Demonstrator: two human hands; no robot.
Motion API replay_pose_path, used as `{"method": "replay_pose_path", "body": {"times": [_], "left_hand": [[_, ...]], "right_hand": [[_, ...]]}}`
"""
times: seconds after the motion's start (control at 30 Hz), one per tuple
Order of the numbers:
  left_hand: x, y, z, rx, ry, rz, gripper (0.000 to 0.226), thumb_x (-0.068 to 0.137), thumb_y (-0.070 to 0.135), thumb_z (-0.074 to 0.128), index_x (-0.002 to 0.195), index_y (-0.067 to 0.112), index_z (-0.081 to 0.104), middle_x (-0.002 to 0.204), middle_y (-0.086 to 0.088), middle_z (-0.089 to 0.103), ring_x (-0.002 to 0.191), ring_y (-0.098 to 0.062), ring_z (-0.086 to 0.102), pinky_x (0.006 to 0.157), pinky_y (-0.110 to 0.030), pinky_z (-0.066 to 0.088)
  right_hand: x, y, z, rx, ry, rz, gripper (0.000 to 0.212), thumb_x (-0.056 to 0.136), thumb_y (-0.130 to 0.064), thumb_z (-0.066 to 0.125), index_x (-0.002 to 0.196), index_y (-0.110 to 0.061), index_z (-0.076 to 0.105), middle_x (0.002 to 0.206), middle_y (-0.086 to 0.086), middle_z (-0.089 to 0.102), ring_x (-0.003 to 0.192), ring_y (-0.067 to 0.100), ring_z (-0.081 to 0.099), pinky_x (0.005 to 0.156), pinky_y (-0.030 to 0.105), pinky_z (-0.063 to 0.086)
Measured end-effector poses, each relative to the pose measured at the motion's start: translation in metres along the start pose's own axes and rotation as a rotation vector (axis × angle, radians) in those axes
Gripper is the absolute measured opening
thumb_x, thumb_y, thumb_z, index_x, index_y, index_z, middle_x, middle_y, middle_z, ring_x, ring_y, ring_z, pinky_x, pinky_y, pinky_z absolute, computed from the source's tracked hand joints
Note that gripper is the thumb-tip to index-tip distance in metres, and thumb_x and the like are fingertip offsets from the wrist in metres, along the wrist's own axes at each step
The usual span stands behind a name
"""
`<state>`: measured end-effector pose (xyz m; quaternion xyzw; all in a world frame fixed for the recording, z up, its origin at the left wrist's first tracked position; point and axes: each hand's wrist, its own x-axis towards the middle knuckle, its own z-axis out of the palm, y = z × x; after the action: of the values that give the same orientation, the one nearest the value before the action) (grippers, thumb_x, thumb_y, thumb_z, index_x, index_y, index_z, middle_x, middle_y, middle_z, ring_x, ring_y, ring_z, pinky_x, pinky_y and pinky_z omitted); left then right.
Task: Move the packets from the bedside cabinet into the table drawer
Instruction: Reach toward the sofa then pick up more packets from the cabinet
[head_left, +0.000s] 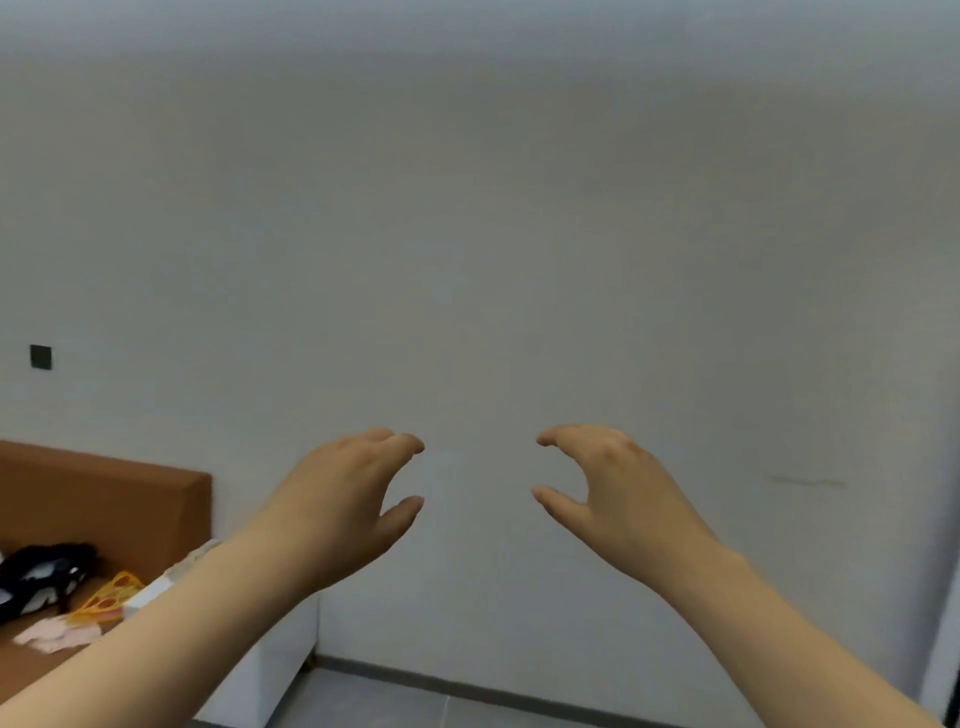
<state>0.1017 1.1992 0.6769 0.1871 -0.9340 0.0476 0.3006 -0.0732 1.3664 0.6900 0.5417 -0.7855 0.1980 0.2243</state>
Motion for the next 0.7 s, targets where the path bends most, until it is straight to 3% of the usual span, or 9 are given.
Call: {"method": "replay_pose_path", "body": {"times": [0.33, 0.7], "left_hand": [[0.084, -0.111, 0.102, 0.119, -0.099, -0.260, 0.051, 0.093, 0.045, 0.048, 0.140, 0.028, 0.038, 0.133, 0.012, 0.050, 0.116, -0.007, 0.052, 0.094, -0.019, 0.039], [0.099, -0.273, 0.177, 0.160, -0.193, -0.488, 0.050, 0.091, 0.044, 0.052, 0.137, 0.027, 0.043, 0.129, 0.009, 0.053, 0.111, -0.009, 0.055, 0.092, -0.025, 0.047]], "right_hand": [[0.164, 0.047, 0.141, 0.132, -0.111, -0.184, 0.048, 0.092, -0.040, 0.055, 0.137, -0.026, 0.045, 0.137, -0.013, 0.049, 0.131, 0.008, 0.039, 0.106, 0.024, 0.034], [0.293, -0.003, 0.305, 0.242, -0.275, -0.290, 0.047, 0.093, -0.040, 0.054, 0.137, -0.027, 0.043, 0.139, -0.012, 0.047, 0.131, 0.009, 0.038, 0.106, 0.025, 0.034]]}}
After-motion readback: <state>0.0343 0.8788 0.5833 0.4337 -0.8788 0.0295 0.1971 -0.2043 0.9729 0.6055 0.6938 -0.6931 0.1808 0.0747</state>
